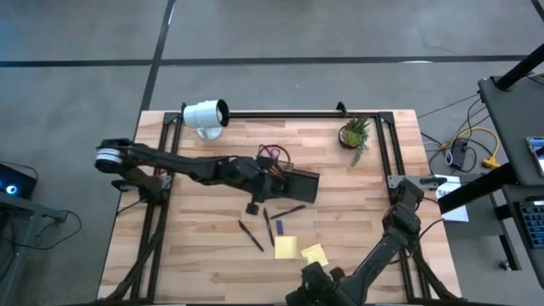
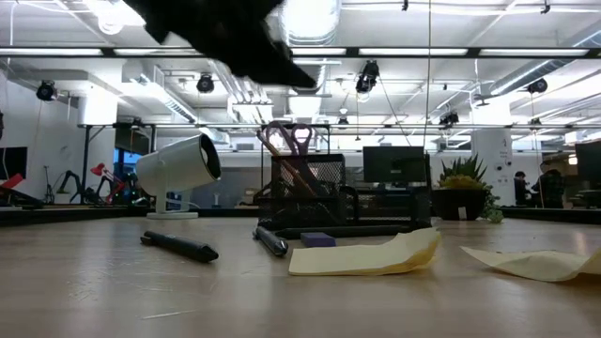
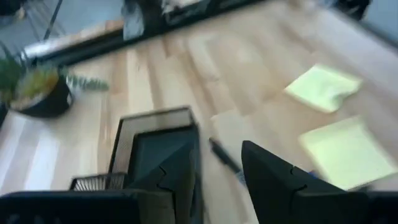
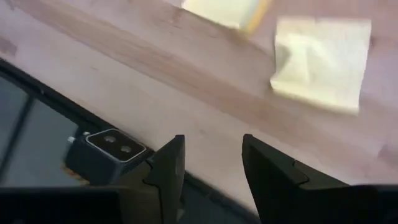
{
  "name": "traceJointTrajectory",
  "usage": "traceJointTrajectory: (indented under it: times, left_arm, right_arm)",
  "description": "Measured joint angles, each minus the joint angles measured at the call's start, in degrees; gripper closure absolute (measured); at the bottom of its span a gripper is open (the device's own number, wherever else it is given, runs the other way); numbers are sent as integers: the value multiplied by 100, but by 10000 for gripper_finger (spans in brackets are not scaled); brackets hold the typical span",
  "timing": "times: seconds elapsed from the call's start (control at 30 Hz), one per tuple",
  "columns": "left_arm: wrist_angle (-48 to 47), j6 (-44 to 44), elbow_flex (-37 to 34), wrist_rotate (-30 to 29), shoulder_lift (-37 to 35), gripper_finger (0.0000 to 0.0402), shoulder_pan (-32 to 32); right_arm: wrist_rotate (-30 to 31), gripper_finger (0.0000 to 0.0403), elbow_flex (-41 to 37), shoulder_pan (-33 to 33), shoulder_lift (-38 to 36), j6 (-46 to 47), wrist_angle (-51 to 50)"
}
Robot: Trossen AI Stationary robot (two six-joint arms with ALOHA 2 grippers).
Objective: Pick and place office supplies into organizer
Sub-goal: Put the right black pen into the black desk organizer
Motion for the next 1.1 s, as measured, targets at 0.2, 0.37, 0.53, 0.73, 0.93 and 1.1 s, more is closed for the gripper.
traceJointTrajectory:
  times: [0.2,0.37,0.53,0.73,0.93,1.1]
  left_arm:
    - [-1237,-256,-312,92,-952,285,-314]
    - [-1650,-1432,-1072,121,-1609,285,-608]
    - [-1614,-2571,-1908,139,-2353,285,-1019]
    - [-1562,-4056,-2624,138,-3202,285,-1331]
    - [-1347,-5271,-3157,120,-3849,285,-1525]
    - [-965,-5700,-3476,100,-4164,285,-1641]
  right_arm:
    - [-9,255,-14,-477,0,-1925,-482]
    - [-425,255,-97,-1169,0,-2794,-1019]
    - [-825,255,-129,-1853,4,-5495,-716]
    - [-1734,255,-111,-2717,4,-8508,-525]
    - [-1714,255,-119,-3247,4,-11072,-525]
    - [-1700,255,-221,-3517,4,-12379,-260]
